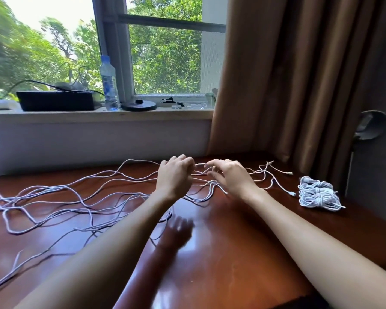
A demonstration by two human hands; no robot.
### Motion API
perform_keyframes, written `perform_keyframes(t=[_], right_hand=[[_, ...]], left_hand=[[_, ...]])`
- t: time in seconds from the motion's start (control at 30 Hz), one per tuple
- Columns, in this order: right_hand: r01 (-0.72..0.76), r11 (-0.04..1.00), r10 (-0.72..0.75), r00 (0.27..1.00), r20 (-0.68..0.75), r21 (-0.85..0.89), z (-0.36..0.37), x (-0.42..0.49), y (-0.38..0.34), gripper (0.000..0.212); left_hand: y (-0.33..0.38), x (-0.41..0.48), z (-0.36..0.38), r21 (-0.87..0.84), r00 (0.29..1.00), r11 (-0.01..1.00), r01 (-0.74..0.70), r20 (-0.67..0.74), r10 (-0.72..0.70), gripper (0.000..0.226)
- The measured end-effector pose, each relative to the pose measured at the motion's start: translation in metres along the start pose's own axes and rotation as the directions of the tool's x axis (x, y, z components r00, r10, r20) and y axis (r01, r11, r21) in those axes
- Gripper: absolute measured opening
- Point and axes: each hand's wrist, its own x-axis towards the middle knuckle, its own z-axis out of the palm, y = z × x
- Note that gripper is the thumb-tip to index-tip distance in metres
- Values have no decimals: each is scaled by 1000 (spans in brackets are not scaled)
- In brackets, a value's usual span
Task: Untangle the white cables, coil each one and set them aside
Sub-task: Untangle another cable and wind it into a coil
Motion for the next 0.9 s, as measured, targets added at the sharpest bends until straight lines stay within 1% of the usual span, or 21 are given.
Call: perform_keyframes(t=[0.07,0.1,0.2,0.27,0.3,0.33,0.4,0.43,0.5,0.53,0.57,0.6,0.67,0.7,0.8,0.9], right_hand=[[-122,991,117,989,86,58,2,-2,2,18],[-162,984,153,982,112,78,3,-3,2,17],[-194,958,165,975,148,210,8,-3,-3,15],[-183,942,148,979,141,282,8,-1,-10,15],[-172,941,141,982,125,291,8,0,-12,17],[-165,943,137,984,112,289,9,2,-13,20],[-159,948,137,986,101,274,7,6,-19,23],[-157,952,137,986,96,263,6,8,-23,24],[-129,962,113,990,80,239,4,12,-32,25],[-103,966,89,994,69,237,3,14,-36,24],[-84,966,71,996,62,246,3,15,-39,22],[-72,962,58,997,59,263,2,15,-42,21],[-54,953,37,997,64,296,0,14,-45,16],[-44,950,23,997,72,309,0,13,-45,14],[-27,946,-4,995,97,324,2,11,-44,14],[-31,930,5,997,73,365,6,9,-46,14]], left_hand=[[-3,1,-5,-39,998,999,27,-50,-29,12],[-4,2,-8,-44,997,998,42,-62,-45,12],[-10,3,-15,1,995,995,96,-37,-96,13],[-14,5,-18,63,994,992,111,-8,-111,19],[-17,5,-20,89,996,992,93,6,-94,25],[-19,5,-22,106,999,993,46,12,-47,31],[-19,4,-25,118,997,990,-78,18,77,46],[-18,4,-27,112,991,985,-130,23,128,49],[-13,2,-31,137,980,971,-194,71,186,38],[-11,1,-32,147,977,969,-197,112,181,30],[-10,1,-34,128,978,978,-166,146,147,24],[-9,0,-36,100,982,990,-103,167,86,21],[-14,-3,-40,50,986,998,26,163,-34,18],[-17,-5,-43,43,986,997,65,149,-71,19],[-25,-11,-52,25,983,988,152,100,-154,26],[-35,-15,-56,15,976,979,202,85,-203,29]])
